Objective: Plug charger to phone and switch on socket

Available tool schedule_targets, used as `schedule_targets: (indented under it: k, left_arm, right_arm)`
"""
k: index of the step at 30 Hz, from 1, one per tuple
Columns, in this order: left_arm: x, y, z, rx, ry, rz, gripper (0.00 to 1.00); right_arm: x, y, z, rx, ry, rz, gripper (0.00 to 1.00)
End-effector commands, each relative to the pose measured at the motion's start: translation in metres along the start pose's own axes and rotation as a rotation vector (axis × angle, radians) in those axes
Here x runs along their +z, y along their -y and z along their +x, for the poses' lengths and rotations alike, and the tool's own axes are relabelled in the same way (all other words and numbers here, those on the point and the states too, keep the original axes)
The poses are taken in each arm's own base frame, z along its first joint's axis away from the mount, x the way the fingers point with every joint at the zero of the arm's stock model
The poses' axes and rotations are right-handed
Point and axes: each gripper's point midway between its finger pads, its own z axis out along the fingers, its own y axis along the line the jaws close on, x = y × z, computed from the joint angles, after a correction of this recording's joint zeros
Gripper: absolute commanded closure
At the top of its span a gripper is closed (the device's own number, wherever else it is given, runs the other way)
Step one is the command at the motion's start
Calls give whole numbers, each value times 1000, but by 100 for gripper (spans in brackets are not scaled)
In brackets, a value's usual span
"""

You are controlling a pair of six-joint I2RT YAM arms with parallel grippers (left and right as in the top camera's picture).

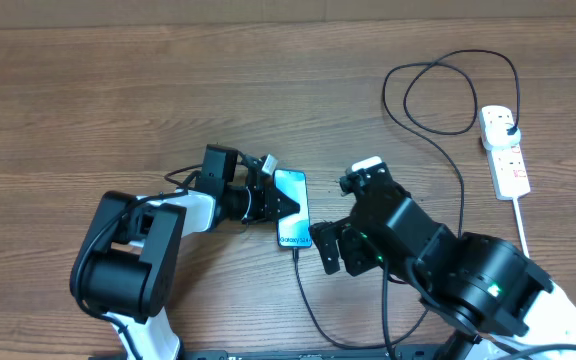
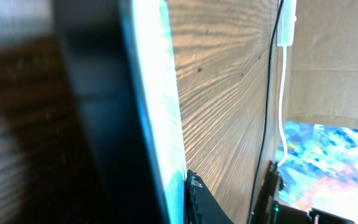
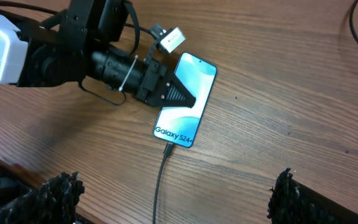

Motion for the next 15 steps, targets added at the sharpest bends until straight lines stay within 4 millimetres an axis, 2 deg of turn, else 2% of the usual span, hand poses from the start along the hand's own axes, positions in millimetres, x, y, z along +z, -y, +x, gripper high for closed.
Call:
schedule_targets:
  k: [1,7,10,15]
  left_arm:
    - [3,-7,0,-6,-11,-4,83]
    - [3,-9,3,-21,-21,-10,66]
    - [3,-11,3,-25,-19,-21,62]
    - [1,-33,11,-88,-27,-137,58]
  right_arm:
    - [2,-2,-8,6,9,9,0]
    - [20,-4,-4,-4,-43,33,0]
    - [27,-4,-2,-7,-64,43,0]
    - [31,-7,-1,-4,-80,36,0]
